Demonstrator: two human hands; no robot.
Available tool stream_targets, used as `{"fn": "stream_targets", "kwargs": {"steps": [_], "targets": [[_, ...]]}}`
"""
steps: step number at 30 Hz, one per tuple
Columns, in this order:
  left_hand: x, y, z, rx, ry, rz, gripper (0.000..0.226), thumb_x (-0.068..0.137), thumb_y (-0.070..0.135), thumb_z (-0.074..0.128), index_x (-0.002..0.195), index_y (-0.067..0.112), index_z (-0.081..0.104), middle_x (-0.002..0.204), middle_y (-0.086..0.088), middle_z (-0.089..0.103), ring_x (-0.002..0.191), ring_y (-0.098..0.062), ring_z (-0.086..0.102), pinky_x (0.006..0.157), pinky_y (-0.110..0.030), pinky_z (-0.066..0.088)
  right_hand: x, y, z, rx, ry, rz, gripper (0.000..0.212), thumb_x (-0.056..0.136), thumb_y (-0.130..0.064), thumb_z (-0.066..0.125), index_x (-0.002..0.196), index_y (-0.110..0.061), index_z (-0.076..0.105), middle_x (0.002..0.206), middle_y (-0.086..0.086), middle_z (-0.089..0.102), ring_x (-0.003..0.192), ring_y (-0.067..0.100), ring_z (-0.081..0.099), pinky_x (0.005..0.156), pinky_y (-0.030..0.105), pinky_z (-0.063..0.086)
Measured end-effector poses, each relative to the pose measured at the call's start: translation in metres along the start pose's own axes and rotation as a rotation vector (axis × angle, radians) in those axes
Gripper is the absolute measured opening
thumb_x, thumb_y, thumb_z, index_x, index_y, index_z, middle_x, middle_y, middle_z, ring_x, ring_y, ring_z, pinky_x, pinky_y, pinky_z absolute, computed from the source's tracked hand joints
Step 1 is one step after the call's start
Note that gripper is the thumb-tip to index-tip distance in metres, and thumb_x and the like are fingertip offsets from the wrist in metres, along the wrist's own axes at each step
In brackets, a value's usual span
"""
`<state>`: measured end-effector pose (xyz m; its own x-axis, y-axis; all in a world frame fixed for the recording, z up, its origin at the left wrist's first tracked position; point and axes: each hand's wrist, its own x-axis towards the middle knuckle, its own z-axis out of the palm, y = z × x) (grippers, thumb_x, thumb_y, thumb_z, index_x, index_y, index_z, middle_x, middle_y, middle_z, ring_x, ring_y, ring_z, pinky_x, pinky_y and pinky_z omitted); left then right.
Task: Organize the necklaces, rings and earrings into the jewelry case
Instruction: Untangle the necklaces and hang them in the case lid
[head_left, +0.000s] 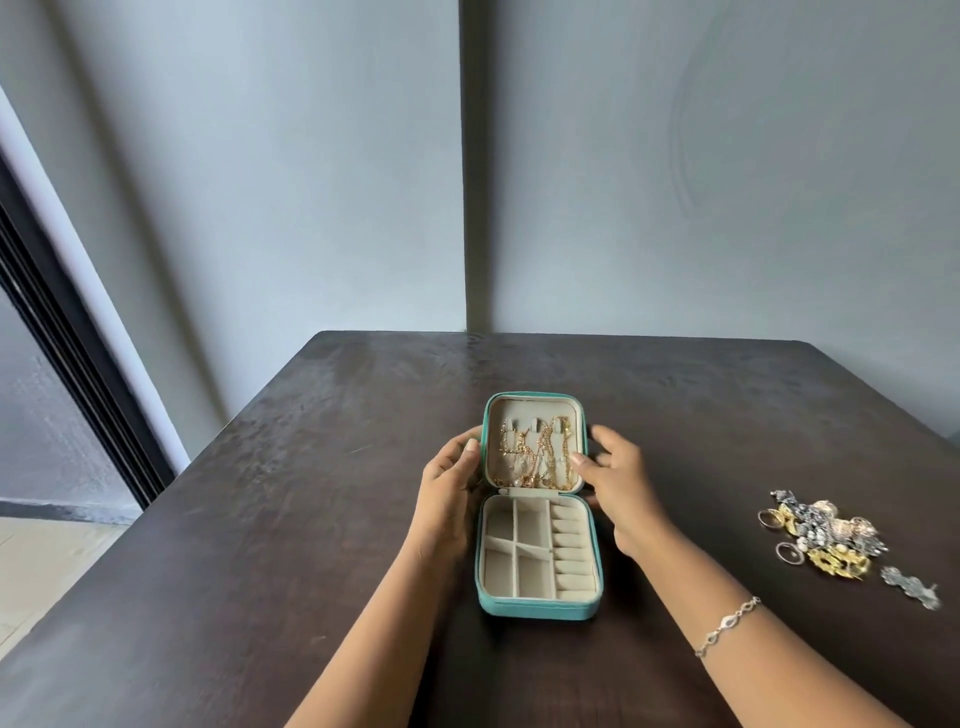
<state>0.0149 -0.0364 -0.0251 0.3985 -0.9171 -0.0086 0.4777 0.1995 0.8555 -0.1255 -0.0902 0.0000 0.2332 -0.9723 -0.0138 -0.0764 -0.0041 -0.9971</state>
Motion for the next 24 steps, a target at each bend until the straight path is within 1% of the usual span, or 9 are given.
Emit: {"fn": "stream_targets", "kwargs": {"steps": [4,6,9,14,17,19,21,23,24], "targets": [[-0.015,-0.009,0.018,0.021,-0.02,-0.053,0.024,0.096,0.005,0.038,0.105,0.004,0.061,0.077,-0.007,0.071,0.066,-0.014,0.068,0.06,-0.024,0.056,-0.005,-0.003,-0.024,0.017,0.049,0.001,0.042,0.09,0.007,0.046,0.131,0.0,0.041,0.089,0.007,0.059,0.082,0.022,0.06,0.062,0.023,0.047],[-0.024,-0.013,0.028,0.028,-0.03,-0.073,0.023,0.095,0.004,0.04,0.106,0.004,0.06,0.076,-0.006,0.071,0.064,-0.013,0.067,0.059,-0.023,0.055,-0.008,-0.003,-0.035,0.024,0.065,-0.004,0.044,0.09,0.006,0.046,0.133,-0.001,0.039,0.097,0.013,0.06,0.09,0.026,0.059,0.066,0.025,0.047],[-0.034,-0.019,0.042,0.032,-0.034,-0.111,0.022,0.093,0.002,0.043,0.109,0.004,0.059,0.082,-0.009,0.07,0.065,-0.013,0.066,0.06,-0.024,0.056,-0.012,0.0,-0.049,0.011,0.078,-0.017,0.042,0.09,0.006,0.046,0.131,0.0,0.042,0.104,0.019,0.061,0.085,0.021,0.057,0.065,0.025,0.046],[-0.041,-0.031,0.053,0.077,-0.045,-0.087,0.035,0.082,-0.013,0.047,0.108,0.007,0.059,0.092,-0.009,0.068,0.073,-0.015,0.067,0.066,-0.025,0.055,-0.017,0.006,-0.066,0.013,0.092,-0.031,0.039,0.09,0.006,0.046,0.129,0.001,0.043,0.098,0.014,0.06,0.083,0.019,0.056,0.063,0.023,0.046],[-0.043,-0.036,0.055,0.122,-0.058,-0.048,0.048,0.063,-0.01,0.05,0.106,0.011,0.059,0.095,-0.008,0.068,0.083,-0.017,0.066,0.07,-0.025,0.054,-0.018,0.008,-0.072,-0.018,0.105,-0.063,0.032,0.09,0.007,0.046,0.122,0.002,0.048,0.104,0.023,0.063,0.083,0.022,0.059,0.073,0.036,0.051],[-0.044,-0.04,0.055,0.143,-0.061,-0.024,0.052,0.062,-0.012,0.048,0.107,0.012,0.059,0.101,-0.009,0.067,0.091,-0.019,0.065,0.073,-0.025,0.054,-0.019,0.012,-0.074,-0.046,0.1,-0.076,0.028,0.09,0.006,0.046,0.117,0.003,0.05,0.098,0.023,0.064,0.087,0.026,0.06,0.083,0.045,0.049],[-0.046,-0.043,0.054,0.16,-0.069,0.006,0.056,0.06,-0.01,0.047,0.11,0.012,0.058,0.108,-0.01,0.066,0.098,-0.02,0.064,0.077,-0.027,0.053,-0.02,0.016,-0.076,-0.067,0.06,-0.093,0.021,0.09,0.005,0.046,0.107,-0.004,0.056,0.087,0.015,0.063,0.085,0.024,0.058,0.079,0.039,0.047],[-0.048,-0.045,0.052,0.196,-0.07,0.044,0.056,0.065,-0.014,0.046,0.113,0.013,0.058,0.112,-0.009,0.066,0.104,-0.021,0.062,0.081,-0.027,0.052,-0.022,0.019,-0.077,-0.071,0.038,-0.116,0.026,0.091,0.004,0.045,0.093,-0.018,0.059,0.086,0.012,0.062,0.084,0.023,0.056,0.077,0.035,0.044],[-0.048,-0.047,0.051,0.222,-0.065,0.064,0.056,0.07,-0.019,0.043,0.113,0.014,0.058,0.112,-0.007,0.066,0.105,-0.02,0.062,0.082,-0.026,0.051,-0.023,0.02,-0.077,-0.067,0.035,-0.129,0.029,0.091,0.005,0.044,0.094,-0.02,0.059,0.088,0.013,0.062,0.085,0.022,0.055,0.078,0.035,0.044]]}}
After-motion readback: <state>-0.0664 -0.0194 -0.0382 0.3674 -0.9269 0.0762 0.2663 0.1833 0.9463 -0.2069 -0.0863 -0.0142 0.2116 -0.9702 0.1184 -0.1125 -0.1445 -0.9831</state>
